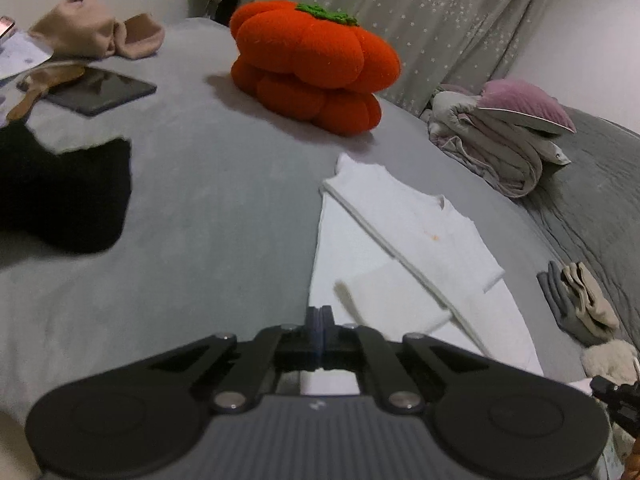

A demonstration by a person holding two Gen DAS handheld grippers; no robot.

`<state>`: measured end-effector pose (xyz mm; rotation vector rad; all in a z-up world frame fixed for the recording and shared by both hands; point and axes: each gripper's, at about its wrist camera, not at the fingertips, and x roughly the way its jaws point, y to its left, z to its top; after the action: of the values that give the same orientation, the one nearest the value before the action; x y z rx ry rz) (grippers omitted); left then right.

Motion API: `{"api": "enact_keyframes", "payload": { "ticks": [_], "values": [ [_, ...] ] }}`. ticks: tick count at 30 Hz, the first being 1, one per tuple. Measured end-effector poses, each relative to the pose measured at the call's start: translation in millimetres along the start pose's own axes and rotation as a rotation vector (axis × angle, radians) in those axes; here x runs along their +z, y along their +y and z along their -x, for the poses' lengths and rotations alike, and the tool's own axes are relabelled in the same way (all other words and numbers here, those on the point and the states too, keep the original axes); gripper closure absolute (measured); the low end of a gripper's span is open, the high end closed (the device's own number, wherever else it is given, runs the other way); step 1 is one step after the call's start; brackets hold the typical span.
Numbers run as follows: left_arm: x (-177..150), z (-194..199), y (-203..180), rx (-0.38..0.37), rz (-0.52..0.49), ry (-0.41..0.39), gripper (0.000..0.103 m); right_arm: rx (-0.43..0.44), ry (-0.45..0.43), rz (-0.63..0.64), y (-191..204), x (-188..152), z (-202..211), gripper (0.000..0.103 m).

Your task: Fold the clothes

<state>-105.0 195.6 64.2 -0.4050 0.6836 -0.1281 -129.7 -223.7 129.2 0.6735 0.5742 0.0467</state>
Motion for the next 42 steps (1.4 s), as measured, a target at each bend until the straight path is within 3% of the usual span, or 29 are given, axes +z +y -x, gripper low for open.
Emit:
{"api": "enact_keyframes", "payload": {
  "ticks": [6,10,11,12,14,16,17,18,21,24,31,38,42],
  "values": [
    [-7.2,-3.5,1.6,-0.058,-0.056,0.077,0.097,-0.05,0.04,0.046,1.6,12.9,-22.0,0.094],
    [-27.8,9.4,-6.5,-0.052,-0.18,0.09,0.094,-0.04,0.049,0.027,-6.5,11.1,-22.0,0.094],
    [-32.5,13.5,-7.5,-0.046,-0.204,0.087,0.087,-0.036,0.045,0.027,-6.3,11.8,-20.5,0.094],
    [-34.7,15.3,-6.1,-0.043,-0.206,0.091,0.073,-0.033,0.038,0.031,-5.3,12.5,-18.7,0.094],
    [-37.9,13.1,0.5,-0.06,-0.162,0.122,0.059,-0.027,0.03,0.034,-4.6,12.4,-16.5,0.094],
    [-38.4,6.2,7.5,-0.092,-0.097,0.16,0.062,-0.025,0.033,0.039,-2.6,11.7,-16.8,0.094],
    [-40.1,2.6,8.5,-0.1,-0.078,0.174,0.082,-0.025,0.035,0.043,-1.2,11.2,-17.2,0.094],
    [-42.3,0.0,6.4,-0.09,-0.09,0.181,0.092,-0.026,0.037,0.047,-0.1,10.6,-17.7,0.094],
    [-44.6,-3.1,0.2,-0.067,-0.122,0.18,0.093,-0.027,0.039,0.05,1.1,8.7,-17.7,0.094],
    [-36.7,5.9,2.1,-0.097,-0.086,0.142,0.094,-0.023,0.032,0.034,-1.5,8.9,-14.1,0.093],
    [4.1,6.8,-10.6,-0.109,-0.035,0.071,0.094,0.009,-0.002,0.045,11.0,23.5,-16.8,0.093],
    [68.8,-55.5,-45.4,-0.062,-0.066,0.081,0.094,-0.007,0.036,0.064,33.0,71.6,-71.2,0.094],
    [79.8,-108.6,-33.3,-0.001,-0.03,0.11,0.094,-0.104,0.078,0.091,25.7,88.3,-117.5,0.094]
  ]
}}
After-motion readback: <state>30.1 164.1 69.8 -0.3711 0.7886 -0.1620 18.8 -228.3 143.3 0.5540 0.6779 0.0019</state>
